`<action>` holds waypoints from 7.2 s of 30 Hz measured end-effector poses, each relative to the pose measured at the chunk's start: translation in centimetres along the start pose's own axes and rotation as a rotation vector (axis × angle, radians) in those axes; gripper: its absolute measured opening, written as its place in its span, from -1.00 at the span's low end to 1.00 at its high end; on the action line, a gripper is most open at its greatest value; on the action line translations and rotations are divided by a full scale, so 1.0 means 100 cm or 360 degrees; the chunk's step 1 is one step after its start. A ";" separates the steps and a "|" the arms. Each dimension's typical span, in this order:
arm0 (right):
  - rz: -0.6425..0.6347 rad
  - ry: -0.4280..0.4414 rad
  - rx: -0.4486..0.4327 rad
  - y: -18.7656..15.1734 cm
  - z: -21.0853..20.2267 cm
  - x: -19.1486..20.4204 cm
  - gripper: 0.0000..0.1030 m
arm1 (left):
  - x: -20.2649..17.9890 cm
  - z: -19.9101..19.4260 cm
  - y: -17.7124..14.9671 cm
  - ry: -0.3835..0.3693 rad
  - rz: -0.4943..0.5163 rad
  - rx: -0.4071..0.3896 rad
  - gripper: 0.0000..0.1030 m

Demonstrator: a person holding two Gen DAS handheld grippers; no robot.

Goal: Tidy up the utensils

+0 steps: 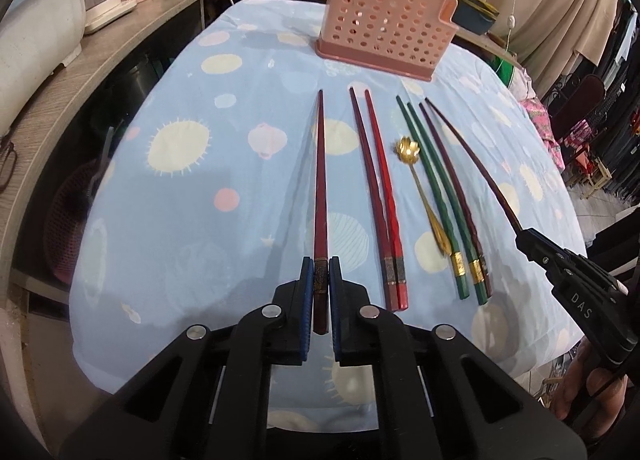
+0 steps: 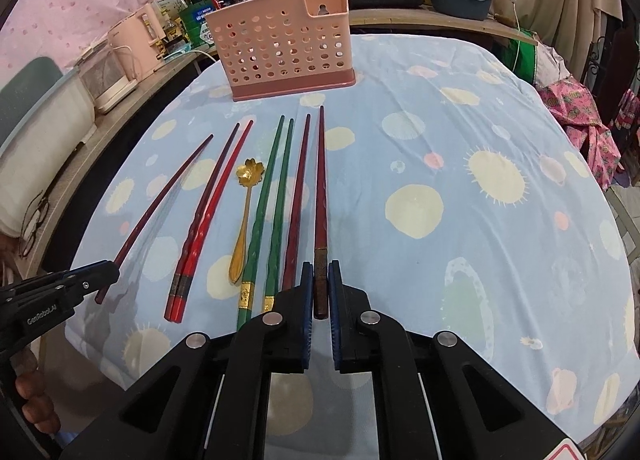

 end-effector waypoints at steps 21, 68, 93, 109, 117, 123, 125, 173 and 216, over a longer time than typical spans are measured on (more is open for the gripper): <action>0.0086 0.0122 -0.0301 0.059 -0.073 -0.010 -0.86 | -0.002 -0.075 0.052 -0.0054 -0.0046 -0.0309 -0.86; 0.0221 0.0408 -0.0993 0.305 -0.163 -0.012 -0.86 | -0.058 -0.206 0.297 -0.0032 0.0094 -0.1126 -0.86; 0.0201 0.0274 -0.0742 0.292 -0.082 -0.010 -0.42 | -0.027 -0.126 0.295 0.0012 -0.0046 -0.0851 -0.21; 0.0095 0.0213 -0.0625 0.200 -0.090 0.003 -0.40 | -0.021 -0.112 0.219 0.0061 -0.0016 -0.0715 -0.05; 0.0056 0.0111 -0.0430 0.122 -0.064 0.001 -0.40 | -0.013 -0.068 0.153 0.0070 -0.0012 -0.0511 -0.05; 0.0061 0.0075 -0.0265 0.071 -0.039 -0.003 -0.40 | -0.008 -0.038 0.106 0.0073 -0.0018 -0.0365 -0.05; 0.0053 0.0064 -0.0217 0.056 -0.032 -0.003 -0.40 | -0.006 -0.029 0.091 0.0080 -0.0023 -0.0324 -0.05; -0.0052 -0.0019 0.0099 -0.019 0.035 0.008 -0.82 | -0.018 0.032 0.003 0.0048 0.0046 0.0001 -0.05; -0.0046 -0.0008 0.0097 -0.019 0.036 0.006 -0.82 | -0.026 0.043 -0.009 0.0088 0.0124 0.0042 -0.63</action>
Point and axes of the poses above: each gripper's, at about its wrist camera, not at the fingertips, and z roughly the way its jaws point, x to its left, y to its top, the point moved 3 cm from there along z, roughly the way its jaws point, and after that the axes turned 11 degrees about x, right-handed, at the moved point
